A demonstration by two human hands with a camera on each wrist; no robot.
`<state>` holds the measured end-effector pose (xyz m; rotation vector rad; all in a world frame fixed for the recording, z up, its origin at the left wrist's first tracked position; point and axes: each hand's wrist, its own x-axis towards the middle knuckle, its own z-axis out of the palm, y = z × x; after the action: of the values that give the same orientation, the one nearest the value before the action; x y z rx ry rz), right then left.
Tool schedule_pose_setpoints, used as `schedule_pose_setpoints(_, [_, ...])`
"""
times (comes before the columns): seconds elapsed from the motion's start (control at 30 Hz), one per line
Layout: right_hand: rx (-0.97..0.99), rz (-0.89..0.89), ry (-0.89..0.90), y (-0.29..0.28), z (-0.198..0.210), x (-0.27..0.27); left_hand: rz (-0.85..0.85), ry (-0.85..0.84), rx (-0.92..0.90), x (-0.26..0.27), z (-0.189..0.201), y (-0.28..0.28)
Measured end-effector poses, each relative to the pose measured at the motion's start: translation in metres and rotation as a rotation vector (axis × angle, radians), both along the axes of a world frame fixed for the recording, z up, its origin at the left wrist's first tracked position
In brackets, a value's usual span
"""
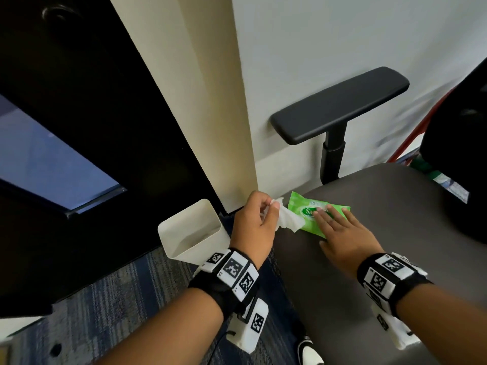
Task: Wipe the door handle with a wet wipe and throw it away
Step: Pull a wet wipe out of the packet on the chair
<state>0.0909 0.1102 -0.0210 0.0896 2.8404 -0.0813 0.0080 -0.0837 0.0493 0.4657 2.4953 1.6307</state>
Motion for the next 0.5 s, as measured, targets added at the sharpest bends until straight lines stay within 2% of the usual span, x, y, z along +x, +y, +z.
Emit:
schedule_pose_setpoints(0.1, [-0.047, 0.008, -0.141, 0.002, -0.008, 0.011, -0.015, -0.018, 0.022, 0.003, 0.000, 0.000])
schedule_pose_setpoints(0.23, [-0.103, -0.031, -0.166, 0.004, 0.000, 0.002, -0.039, -0.034, 0.026, 0.004, 0.002, 0.002])
schedule_pose_setpoints(0.33, [-0.132, -0.099, -0.008, 0.004, 0.010, -0.012, -0.050, -0.024, 0.014, 0.003, 0.002, 0.004])
schedule_pose_setpoints(0.5, [-0.012, -0.122, 0.270, -0.010, 0.026, -0.032, -0.067, -0.015, 0.001, 0.002, 0.003, 0.006])
